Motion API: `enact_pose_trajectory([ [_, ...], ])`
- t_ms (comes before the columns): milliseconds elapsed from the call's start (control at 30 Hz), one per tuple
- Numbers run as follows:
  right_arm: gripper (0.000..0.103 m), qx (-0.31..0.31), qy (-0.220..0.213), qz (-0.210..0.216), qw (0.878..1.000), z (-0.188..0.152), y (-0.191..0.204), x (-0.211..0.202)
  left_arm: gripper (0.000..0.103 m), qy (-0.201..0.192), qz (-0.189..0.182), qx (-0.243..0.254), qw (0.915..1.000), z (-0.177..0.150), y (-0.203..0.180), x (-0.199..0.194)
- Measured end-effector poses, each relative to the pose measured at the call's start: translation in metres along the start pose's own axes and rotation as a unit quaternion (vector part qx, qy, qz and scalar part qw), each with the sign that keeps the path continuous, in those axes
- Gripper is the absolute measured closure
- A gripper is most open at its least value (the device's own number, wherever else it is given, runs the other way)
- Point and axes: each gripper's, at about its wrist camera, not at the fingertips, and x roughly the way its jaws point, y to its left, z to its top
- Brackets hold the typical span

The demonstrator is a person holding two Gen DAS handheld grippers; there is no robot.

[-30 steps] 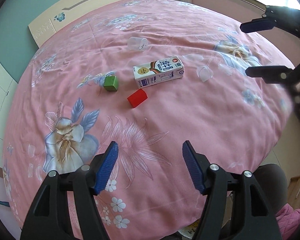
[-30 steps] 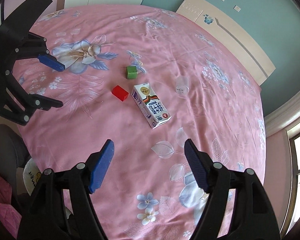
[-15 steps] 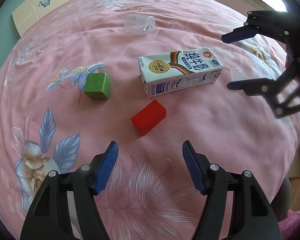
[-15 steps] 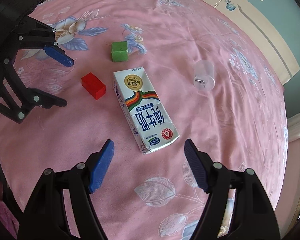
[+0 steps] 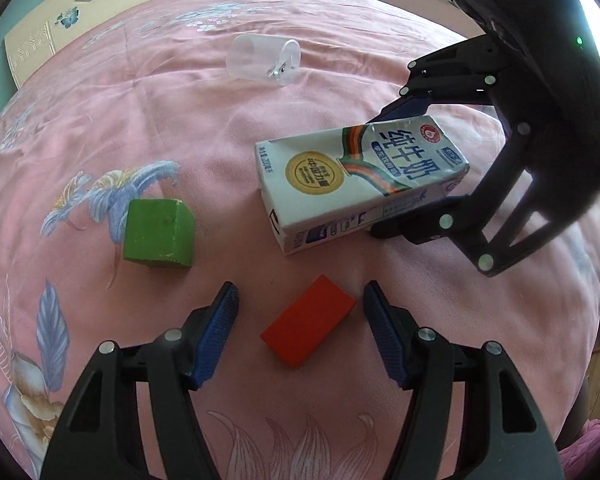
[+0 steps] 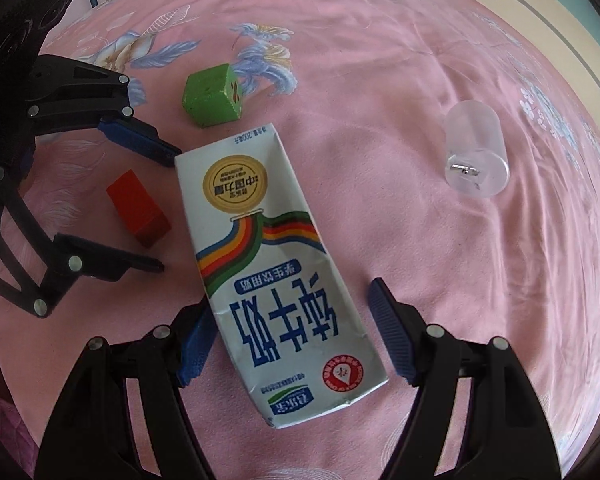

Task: Collect trash
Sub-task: 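Grasp the red block with left gripper while right grasps the white milk carton, then lift and carry the red block and milk carton over the trash bin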

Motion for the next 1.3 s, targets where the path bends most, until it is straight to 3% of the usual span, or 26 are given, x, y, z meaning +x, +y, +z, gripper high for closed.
enact_pose_trajectory([
  [67, 0.039, 0.010, -0.005, 0.007, 1.000, -0.001, 0.001, 0.000, 0.054, -0.002, 0.000, -0.005, 1.0000, 0.000, 0.000, 0.000],
  [133, 0.050, 0.014, -0.011, 0.007, 1.000, -0.002, 0.004, -0.002, 0.059, -0.001, 0.001, -0.010, 0.9999, 0.001, -0.002, -0.001],
  [367, 0.052, 0.056, -0.021, -0.032, 0.998, -0.015, 0.019, -0.012, 0.059, -0.004, 0.026, -0.075, 0.9968, -0.010, -0.007, -0.010],
  [667, 0.053, 0.139, -0.031, -0.048, 0.989, -0.045, 0.032, -0.046, 0.060, 0.005, 0.060, -0.145, 0.9876, -0.035, -0.005, -0.044],
  [1033, 0.053, 0.167, -0.069, -0.103, 0.978, -0.060, 0.069, -0.150, 0.060, -0.014, 0.124, -0.192, 0.9735, -0.048, -0.017, -0.141],
  [1300, 0.053, 0.182, -0.127, -0.145, 0.964, -0.073, 0.104, -0.252, 0.060, -0.075, 0.187, -0.190, 0.9610, -0.048, -0.046, -0.247],
])
